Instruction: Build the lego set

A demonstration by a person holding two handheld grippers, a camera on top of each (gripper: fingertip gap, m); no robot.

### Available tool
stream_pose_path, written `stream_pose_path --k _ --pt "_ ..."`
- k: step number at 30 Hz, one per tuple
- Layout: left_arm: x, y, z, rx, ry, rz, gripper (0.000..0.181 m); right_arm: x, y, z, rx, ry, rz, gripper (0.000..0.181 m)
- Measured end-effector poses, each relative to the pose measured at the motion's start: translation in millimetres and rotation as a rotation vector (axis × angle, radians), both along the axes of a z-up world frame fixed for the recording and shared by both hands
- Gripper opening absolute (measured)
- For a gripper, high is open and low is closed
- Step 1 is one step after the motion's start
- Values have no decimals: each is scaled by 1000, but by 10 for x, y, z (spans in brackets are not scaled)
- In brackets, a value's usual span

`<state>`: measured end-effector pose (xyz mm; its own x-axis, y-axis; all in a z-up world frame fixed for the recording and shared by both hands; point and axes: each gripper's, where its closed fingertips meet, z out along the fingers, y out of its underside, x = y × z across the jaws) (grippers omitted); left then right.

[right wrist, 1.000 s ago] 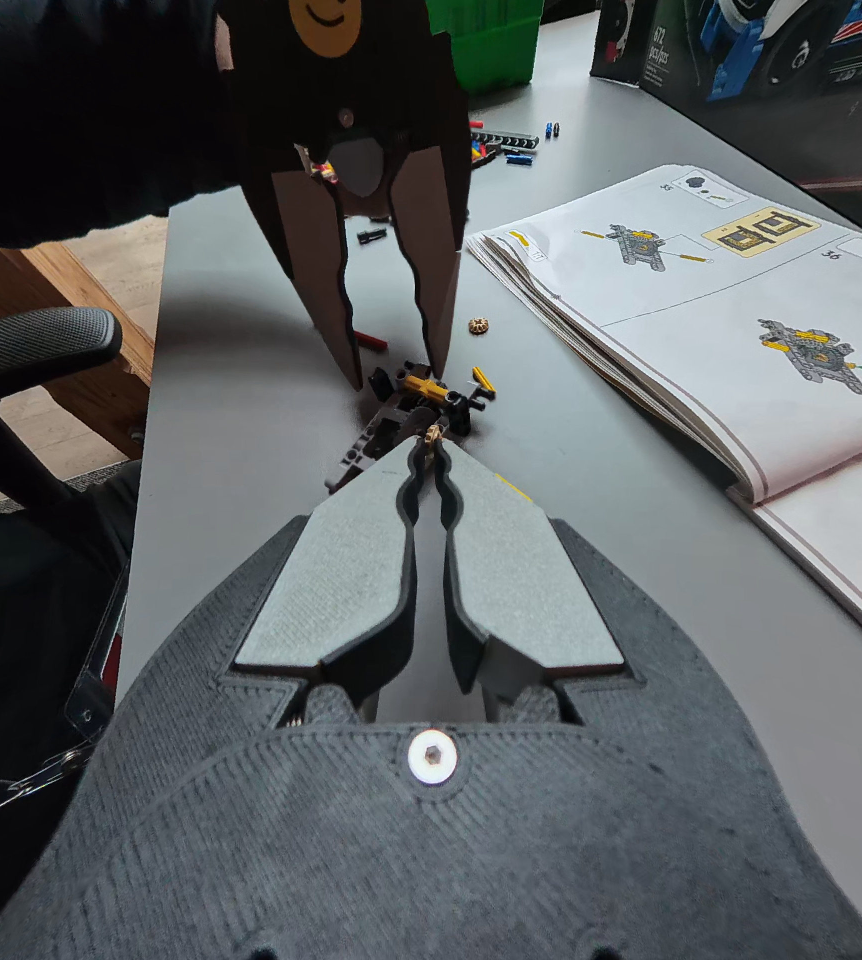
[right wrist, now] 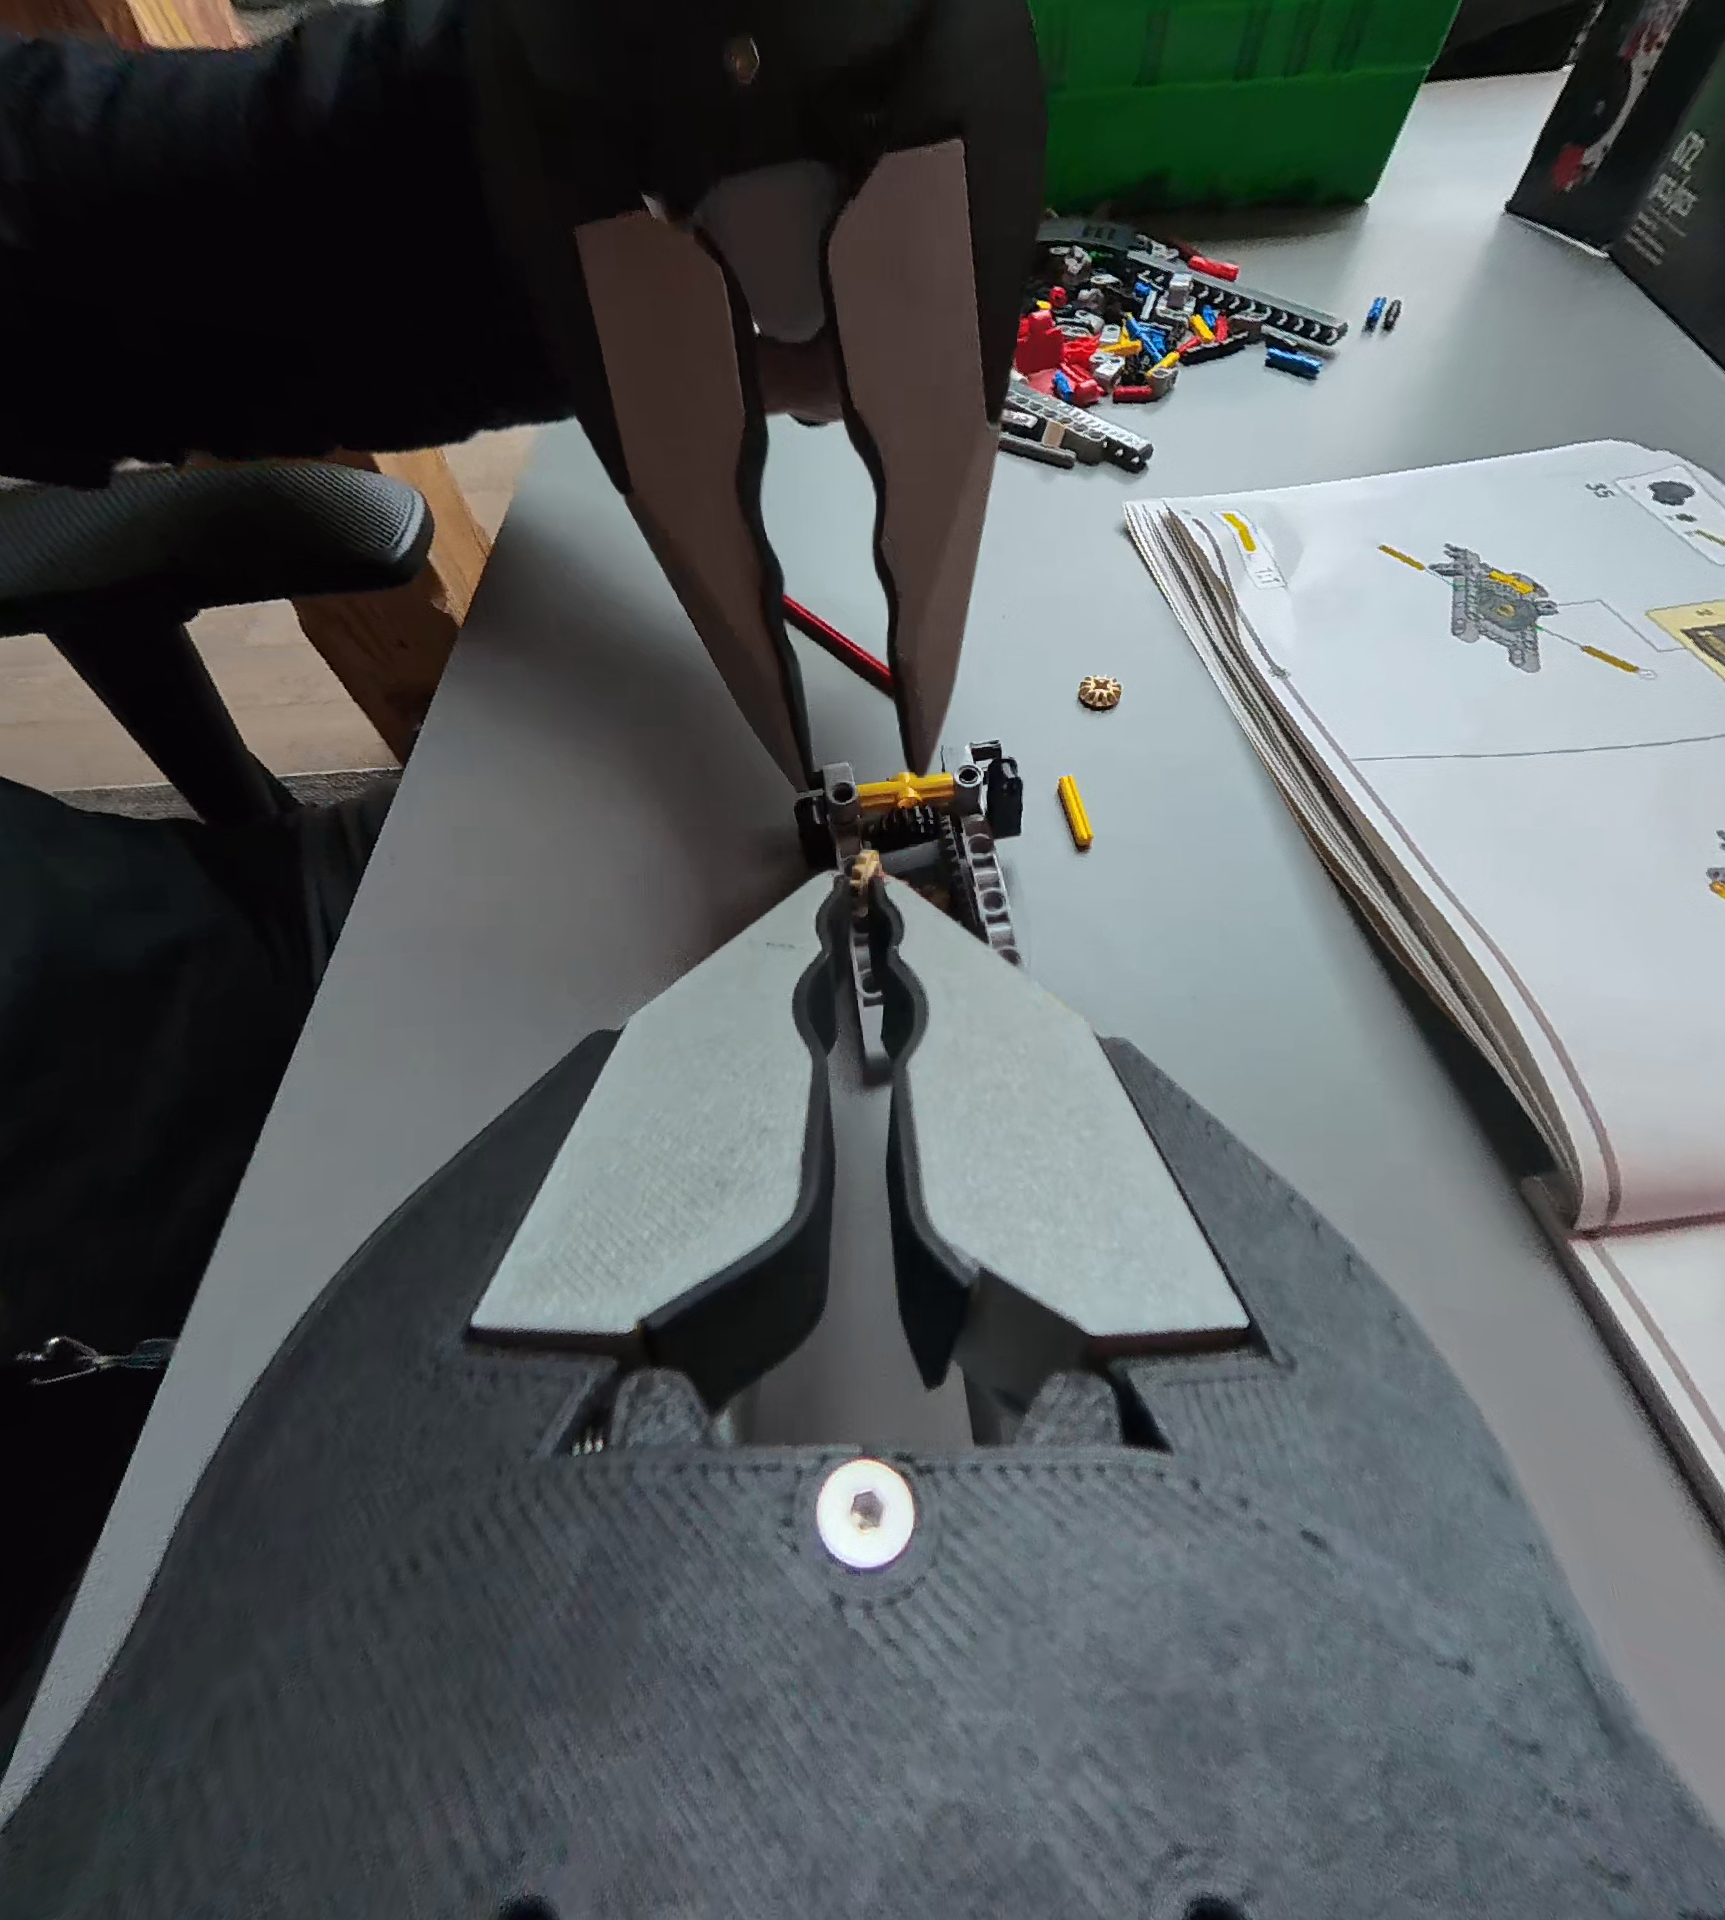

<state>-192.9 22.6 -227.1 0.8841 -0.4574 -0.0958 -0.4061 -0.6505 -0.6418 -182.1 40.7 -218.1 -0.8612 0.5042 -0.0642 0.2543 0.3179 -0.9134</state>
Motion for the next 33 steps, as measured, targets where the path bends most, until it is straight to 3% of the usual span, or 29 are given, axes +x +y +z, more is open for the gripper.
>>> stream_pose_path --k 7,11,33 --pt "83 192 -20 23 -21 -49 13 -15 -16 14 -3 14 50 0" --pt "106 229 -15 50 -41 -73 0 -11 -26 20 2 28 57 0" --pt "45 159 -97 -3 -28 -18 0 -95 -29 -79 91 47 3 0"
